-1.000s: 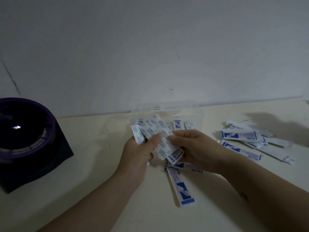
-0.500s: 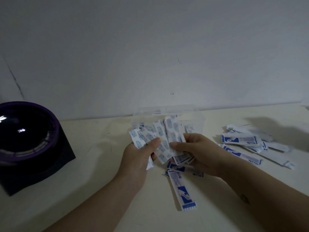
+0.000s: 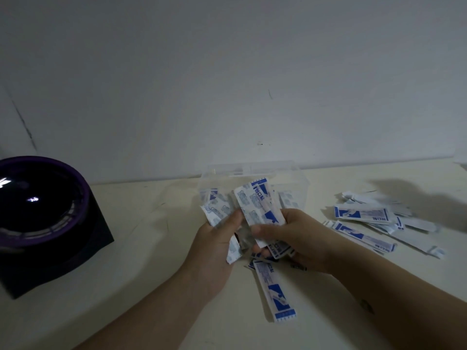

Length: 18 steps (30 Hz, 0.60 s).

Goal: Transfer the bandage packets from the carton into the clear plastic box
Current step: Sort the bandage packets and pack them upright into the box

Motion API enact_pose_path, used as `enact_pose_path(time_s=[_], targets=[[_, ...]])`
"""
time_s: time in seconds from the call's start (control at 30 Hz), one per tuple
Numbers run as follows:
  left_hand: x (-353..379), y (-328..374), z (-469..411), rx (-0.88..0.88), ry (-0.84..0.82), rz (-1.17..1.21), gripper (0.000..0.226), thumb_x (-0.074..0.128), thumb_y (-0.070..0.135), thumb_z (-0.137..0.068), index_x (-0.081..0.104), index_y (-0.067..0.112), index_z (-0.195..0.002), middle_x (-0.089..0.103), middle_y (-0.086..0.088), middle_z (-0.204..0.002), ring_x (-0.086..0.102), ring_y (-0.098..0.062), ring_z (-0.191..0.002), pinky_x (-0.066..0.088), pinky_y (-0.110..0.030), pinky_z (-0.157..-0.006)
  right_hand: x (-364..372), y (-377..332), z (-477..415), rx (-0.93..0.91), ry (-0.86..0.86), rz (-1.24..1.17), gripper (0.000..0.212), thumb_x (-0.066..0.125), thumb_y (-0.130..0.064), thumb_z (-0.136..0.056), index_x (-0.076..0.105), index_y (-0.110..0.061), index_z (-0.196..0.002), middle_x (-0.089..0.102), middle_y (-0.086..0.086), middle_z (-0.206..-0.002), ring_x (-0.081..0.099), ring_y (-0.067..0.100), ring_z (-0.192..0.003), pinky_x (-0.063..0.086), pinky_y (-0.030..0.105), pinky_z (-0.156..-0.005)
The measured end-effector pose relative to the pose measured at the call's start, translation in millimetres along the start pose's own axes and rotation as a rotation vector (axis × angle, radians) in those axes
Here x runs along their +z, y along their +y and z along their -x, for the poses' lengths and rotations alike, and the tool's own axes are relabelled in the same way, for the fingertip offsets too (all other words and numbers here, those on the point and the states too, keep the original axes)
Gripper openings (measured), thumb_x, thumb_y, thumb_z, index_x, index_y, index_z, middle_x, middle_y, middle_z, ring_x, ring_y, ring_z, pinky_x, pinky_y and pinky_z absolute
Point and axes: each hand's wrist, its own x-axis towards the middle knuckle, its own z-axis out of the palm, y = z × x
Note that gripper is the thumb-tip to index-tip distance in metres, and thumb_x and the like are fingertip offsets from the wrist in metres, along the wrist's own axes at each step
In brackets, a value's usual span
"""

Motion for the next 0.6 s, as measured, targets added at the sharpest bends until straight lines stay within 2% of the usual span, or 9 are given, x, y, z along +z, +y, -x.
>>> enact_pose_path(time_s=[0.1,0.2,0.27,0.33,0.4,0.47,0.6], targets=[[-0.3,-1.9,-1.5,-0.029,0.018,0.02,0.037,0.05,0.026,-0.091,0.056,0.009,-0.123,0.069,-0.016,-0.112,0.067,-0.033,-0.1,0.059,-0.043,-0.074,1.4,0.5,-0.3,0.012,-0.01,0.012,0.01,0.068,-0.008,-0.081,0.065,-0.006,-0.091,0.07,0.011,-0.08,0.064,0.021,-0.069,0.057,0.028,-0.066],[2.1,-2.9,-0.1,-0.032,0.0,0.024,0.055,0.055,0.038,-0.08,0.054,0.011,-0.128,0.067,-0.015,-0.117,0.064,-0.033,-0.106,0.055,-0.046,-0.084,2.2,1.4,-2.1,0.025,0.024,0.044,0.015,0.072,-0.011,-0.078,0.064,-0.005,-0.09,0.067,0.008,-0.072,0.059,0.016,-0.059,0.054,0.026,-0.06],[3.3,-3.6,1.0,-0.028,-0.024,0.0,0.05,0.057,0.036,-0.08,0.056,0.01,-0.123,0.068,-0.016,-0.113,0.067,-0.032,-0.099,0.058,-0.04,-0.07,2.3,2.9,-4.1,0.019,0.032,0.062,0.019,0.074,-0.013,-0.076,0.063,-0.005,-0.091,0.065,0.006,-0.068,0.057,0.015,-0.055,0.051,0.028,-0.061],[3.6,-4.5,0.9,-0.008,-0.019,-0.025,0.036,0.057,0.025,-0.086,0.059,0.008,-0.118,0.07,-0.017,-0.107,0.069,-0.031,-0.085,0.056,-0.033,-0.057,1.7,4.3,-4.7,0.003,0.021,0.108,0.023,0.074,-0.017,-0.078,0.064,-0.005,-0.095,0.064,0.005,-0.069,0.056,0.014,-0.056,0.05,0.03,-0.065],[3.4,-4.1,0.2,0.001,0.016,-0.019,0.027,0.055,0.017,-0.09,0.06,0.006,-0.114,0.071,-0.018,-0.101,0.069,-0.029,-0.076,0.054,-0.032,-0.054,0.5,3.6,-3.2,-0.026,0.001,0.153,0.025,0.07,-0.024,-0.081,0.064,-0.007,-0.098,0.062,0.005,-0.069,0.055,0.012,-0.057,0.048,0.027,-0.063],[3.8,-2.4,-0.3,0.008,0.048,0.025,0.022,0.052,0.012,-0.092,0.061,0.009,-0.112,0.072,-0.015,-0.096,0.07,-0.026,-0.076,0.056,-0.032,-0.056,-1.3,0.4,-1.6,-0.04,0.022,0.166,0.026,0.063,-0.03,-0.086,0.063,-0.007,-0.098,0.059,0.004,-0.065,0.054,0.011,-0.055,0.048,0.022,-0.057],[3.4,-2.4,-3.2,-0.024,0.087,0.147,0.019,0.047,0.005,-0.094,0.063,0.013,-0.098,0.074,-0.002,-0.076,0.071,-0.012,-0.065,0.055,-0.024,-0.05,-7.7,-3.8,-3.1,-0.141,0.213,0.035,0.014,0.052,-0.019,-0.094,0.059,-0.008,-0.095,0.061,0.006,-0.07,0.056,0.014,-0.058,0.049,0.026,-0.061]])
